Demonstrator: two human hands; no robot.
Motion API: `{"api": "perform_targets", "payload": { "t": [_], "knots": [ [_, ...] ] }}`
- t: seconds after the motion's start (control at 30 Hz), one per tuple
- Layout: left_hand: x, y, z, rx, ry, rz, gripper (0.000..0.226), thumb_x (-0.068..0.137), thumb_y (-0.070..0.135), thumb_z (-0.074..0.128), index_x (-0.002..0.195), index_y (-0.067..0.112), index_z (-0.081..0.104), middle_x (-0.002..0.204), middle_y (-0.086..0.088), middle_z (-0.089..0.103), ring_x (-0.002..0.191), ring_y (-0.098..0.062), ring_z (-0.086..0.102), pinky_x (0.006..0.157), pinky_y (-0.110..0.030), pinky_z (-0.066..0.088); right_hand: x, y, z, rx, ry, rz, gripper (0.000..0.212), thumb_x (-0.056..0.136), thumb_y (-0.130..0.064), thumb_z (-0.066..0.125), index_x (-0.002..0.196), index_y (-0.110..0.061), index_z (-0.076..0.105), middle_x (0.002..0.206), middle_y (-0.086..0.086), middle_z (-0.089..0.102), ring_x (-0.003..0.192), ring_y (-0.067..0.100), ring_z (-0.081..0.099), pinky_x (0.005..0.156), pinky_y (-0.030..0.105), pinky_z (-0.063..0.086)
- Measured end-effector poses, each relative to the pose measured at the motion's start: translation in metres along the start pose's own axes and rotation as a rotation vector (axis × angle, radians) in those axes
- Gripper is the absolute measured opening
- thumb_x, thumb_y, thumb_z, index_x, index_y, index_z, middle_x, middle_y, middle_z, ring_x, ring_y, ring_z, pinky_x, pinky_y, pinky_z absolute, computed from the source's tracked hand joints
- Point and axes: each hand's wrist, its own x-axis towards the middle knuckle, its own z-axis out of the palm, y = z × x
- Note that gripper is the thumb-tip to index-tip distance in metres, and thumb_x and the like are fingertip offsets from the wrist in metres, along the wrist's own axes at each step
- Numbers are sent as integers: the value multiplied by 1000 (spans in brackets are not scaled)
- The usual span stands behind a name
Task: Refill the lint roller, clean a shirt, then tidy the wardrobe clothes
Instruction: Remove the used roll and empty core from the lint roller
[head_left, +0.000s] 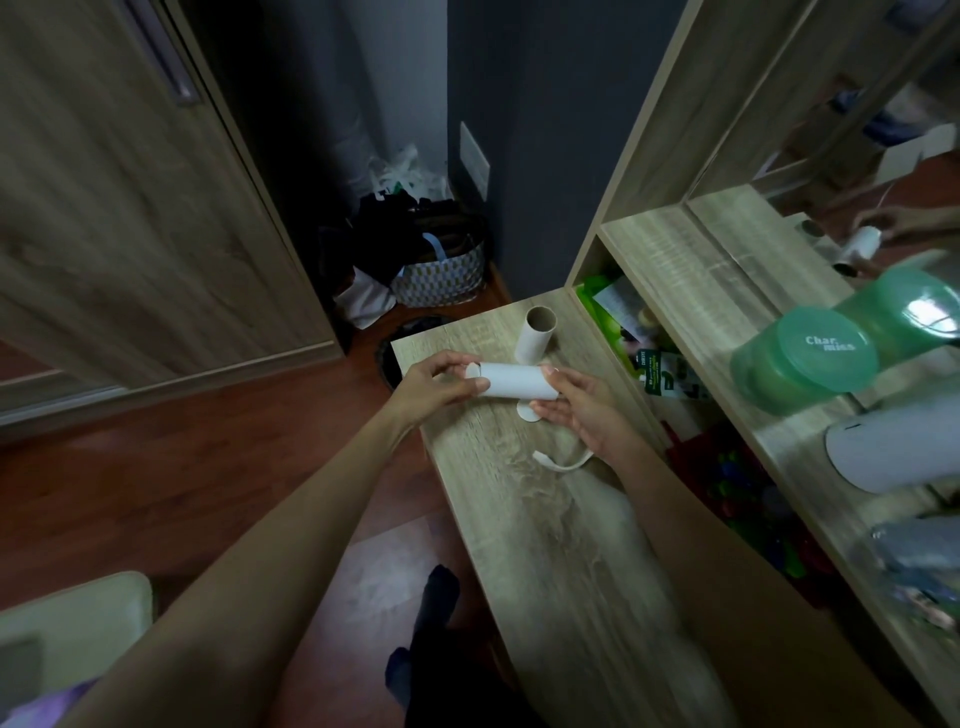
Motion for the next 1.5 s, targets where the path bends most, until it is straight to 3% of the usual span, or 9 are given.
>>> {"api": "perform_targets", "payload": {
  "t": [0.17,0.33,0.53,0.73,0.9,1.0,1.1,1.27,1.5],
  "knots": [
    [4,-8,1,12,63,-11,30,78,5,78,104,2,66,89,1,60,69,6,62,63,-12,53,-1,1,2,5,9,-3,42,88,-21,66,124,-2,56,113,20,64,88,29,71,70,28,59],
    [7,-15,-6,2,148,-27,17,82,3,73,97,4,66,82,-10,65,54,-2,63,57,-14,55,-4,1,1,22,81,-19,27,89,-19,64,114,-7,60,114,17,62,86,27,70,69,28,60],
    [15,-29,-3,361,294,-30,14,81,8,75,94,8,74,80,-3,66,62,0,55,53,-1,41,-6,3,0,13,95,-67,22,90,-15,63,111,-8,60,117,15,60,90,27,68,71,29,60],
    [17,-35,1,414,305,-44,13,78,9,77,90,11,74,74,3,62,65,-3,54,54,-3,39,-7,1,1,32,80,-90,34,90,-12,63,122,-1,56,121,17,59,97,29,67,73,30,60],
    [16,-34,-1,314,301,-39,17,77,11,79,93,13,74,79,0,65,68,-1,57,60,-3,44,-8,1,0,24,70,-92,33,89,-12,63,121,-4,57,125,17,57,101,31,66,76,32,59],
    [11,-27,-6,242,283,40,15,81,14,76,96,18,73,91,2,71,79,-3,63,75,-18,53,-11,2,1,11,65,-105,34,89,-13,64,121,-5,57,127,17,57,103,32,66,78,33,59],
    [5,-15,-15,113,119,105,26,84,13,72,109,17,70,106,-1,71,96,-9,67,89,-30,55,-17,-1,6,15,57,-126,34,89,-13,64,121,-6,57,128,16,57,107,35,64,79,33,59],
    [-8,12,-23,-38,-157,123,47,86,9,68,128,27,57,125,-8,62,109,-20,65,82,-28,58,-27,-10,28,-27,19,-185,29,90,-15,61,119,-9,57,129,12,56,110,34,62,82,35,58],
    [-7,26,-53,-137,-77,143,50,75,16,75,122,21,63,117,-16,64,109,-31,65,92,-41,55,-21,-23,75,-61,-63,-262,31,92,-16,61,122,-9,56,121,5,59,105,28,66,85,37,57]
  ]
}}
